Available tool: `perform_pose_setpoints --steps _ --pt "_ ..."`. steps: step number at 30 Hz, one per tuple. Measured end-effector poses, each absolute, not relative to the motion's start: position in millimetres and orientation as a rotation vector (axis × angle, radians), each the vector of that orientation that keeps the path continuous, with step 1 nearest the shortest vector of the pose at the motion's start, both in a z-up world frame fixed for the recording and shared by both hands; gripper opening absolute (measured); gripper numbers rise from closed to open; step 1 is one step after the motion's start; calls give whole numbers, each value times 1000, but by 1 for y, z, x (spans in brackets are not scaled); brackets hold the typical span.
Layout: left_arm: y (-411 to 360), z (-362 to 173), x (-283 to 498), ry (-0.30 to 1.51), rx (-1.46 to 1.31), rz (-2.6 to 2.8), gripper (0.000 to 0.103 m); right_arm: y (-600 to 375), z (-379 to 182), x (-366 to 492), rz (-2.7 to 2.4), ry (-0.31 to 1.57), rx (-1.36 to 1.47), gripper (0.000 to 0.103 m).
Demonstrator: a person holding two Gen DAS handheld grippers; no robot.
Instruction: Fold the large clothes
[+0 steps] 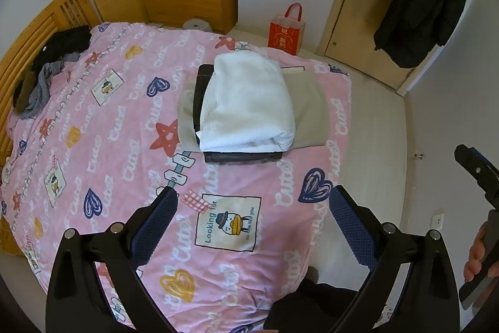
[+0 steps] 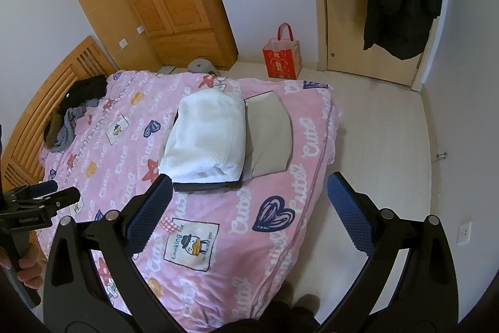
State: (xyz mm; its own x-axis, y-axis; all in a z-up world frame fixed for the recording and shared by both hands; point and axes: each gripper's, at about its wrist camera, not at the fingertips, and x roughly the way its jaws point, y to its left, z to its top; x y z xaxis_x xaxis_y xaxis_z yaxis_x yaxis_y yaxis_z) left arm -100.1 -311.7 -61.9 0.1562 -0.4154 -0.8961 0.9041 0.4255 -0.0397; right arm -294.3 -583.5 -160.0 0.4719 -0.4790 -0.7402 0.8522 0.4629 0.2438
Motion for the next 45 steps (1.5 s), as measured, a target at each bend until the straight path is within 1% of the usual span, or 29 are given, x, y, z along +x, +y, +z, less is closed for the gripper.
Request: perform_pose_setpoints --steps 31,45 --pt "-296 -65 -94 1029 614 -1071 95 -587 -159 -290 -852 668 683 97" --pt "-295 -66 -71 1038 615 -1083 95 -586 -159 -287 -841 681 692 97"
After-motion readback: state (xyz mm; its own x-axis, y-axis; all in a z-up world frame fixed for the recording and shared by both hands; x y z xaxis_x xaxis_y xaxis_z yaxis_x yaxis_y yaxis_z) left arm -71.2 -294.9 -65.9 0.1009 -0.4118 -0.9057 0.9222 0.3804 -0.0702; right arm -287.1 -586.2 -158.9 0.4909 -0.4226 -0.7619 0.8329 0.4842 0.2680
